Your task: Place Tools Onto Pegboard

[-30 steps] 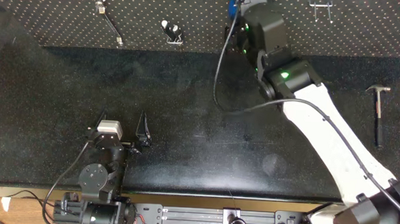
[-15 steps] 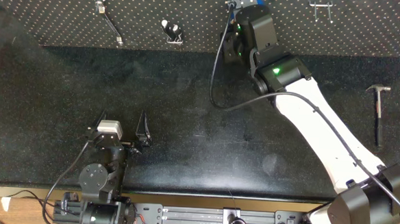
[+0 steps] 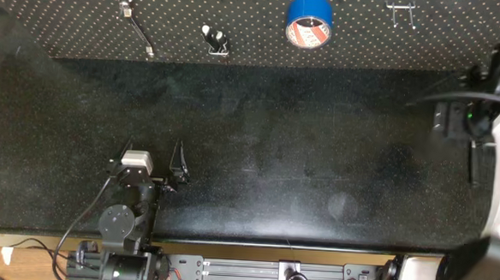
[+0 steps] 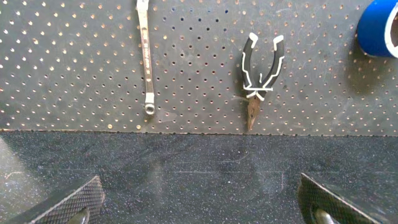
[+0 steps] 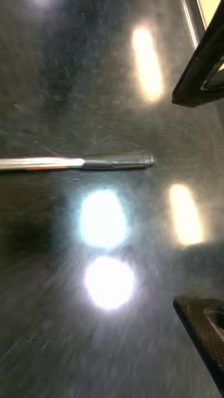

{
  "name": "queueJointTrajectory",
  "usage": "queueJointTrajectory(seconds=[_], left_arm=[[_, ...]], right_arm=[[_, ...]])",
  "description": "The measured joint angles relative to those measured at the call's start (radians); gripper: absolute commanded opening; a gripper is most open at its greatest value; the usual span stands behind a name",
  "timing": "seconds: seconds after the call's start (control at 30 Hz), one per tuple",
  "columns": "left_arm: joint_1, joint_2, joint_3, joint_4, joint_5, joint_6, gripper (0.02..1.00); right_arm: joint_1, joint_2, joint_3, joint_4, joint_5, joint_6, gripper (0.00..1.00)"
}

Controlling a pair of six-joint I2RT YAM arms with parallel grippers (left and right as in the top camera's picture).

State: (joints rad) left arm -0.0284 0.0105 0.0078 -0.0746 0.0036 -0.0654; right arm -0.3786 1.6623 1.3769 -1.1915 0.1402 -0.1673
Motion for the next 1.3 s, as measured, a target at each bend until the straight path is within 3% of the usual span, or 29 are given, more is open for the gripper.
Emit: queueJointTrajectory(seconds=[0.07, 0.17, 0.33, 0.57, 0.83, 1.1, 1.13, 1.17, 1.23, 1.3], left_arm=[[0.000, -0.001, 0.000, 0.000, 0.000, 0.000, 0.996], [0.000, -0.001, 0.000, 0.000, 0.000, -0.001, 0.996], [0.000, -0.002, 0.000, 0.000, 0.000, -0.003, 0.996], [0.000, -0.002, 0.000, 0.000, 0.000, -0.003, 0.996], [0.000, -0.002, 0.000, 0.000, 0.000, -0.003, 0.996], [0.000, -0.002, 0.000, 0.000, 0.000, -0.003, 0.996], [0.000, -0.002, 0.000, 0.000, 0.000, -0.003, 0.996], [0.000, -0.002, 0.000, 0.000, 0.000, -0.003, 0.996], [0.000, -0.002, 0.000, 0.000, 0.000, -0.003, 0.996], [0.000, -0.002, 0.000, 0.000, 0.000, -0.003, 0.996]], right_arm=[[-0.048, 0.135, 0.000, 0.091, -0.016, -0.106, 0.976], [-0.106, 0.206, -0.002, 0.139, -0.118, -0.222, 0.978], [-0.133, 0.235, -0.002, 0.140, -0.169, -0.276, 0.976], [-0.142, 0.288, -0.002, 0.140, -0.169, -0.296, 0.976], [-0.195, 0.288, -0.002, 0.134, -0.089, -0.310, 0.976], [-0.195, 0.328, -0.002, 0.134, -0.082, -0.311, 0.965], [-0.195, 0.328, -0.002, 0.135, -0.082, -0.311, 0.432], [-0.195, 0.328, -0.002, 0.136, -0.082, -0.311, 0.286], [-0.195, 0.328, -0.002, 0.139, -0.075, -0.317, 0.099], [-0.196, 0.328, -0.002, 0.142, -0.067, -0.317, 0.077]])
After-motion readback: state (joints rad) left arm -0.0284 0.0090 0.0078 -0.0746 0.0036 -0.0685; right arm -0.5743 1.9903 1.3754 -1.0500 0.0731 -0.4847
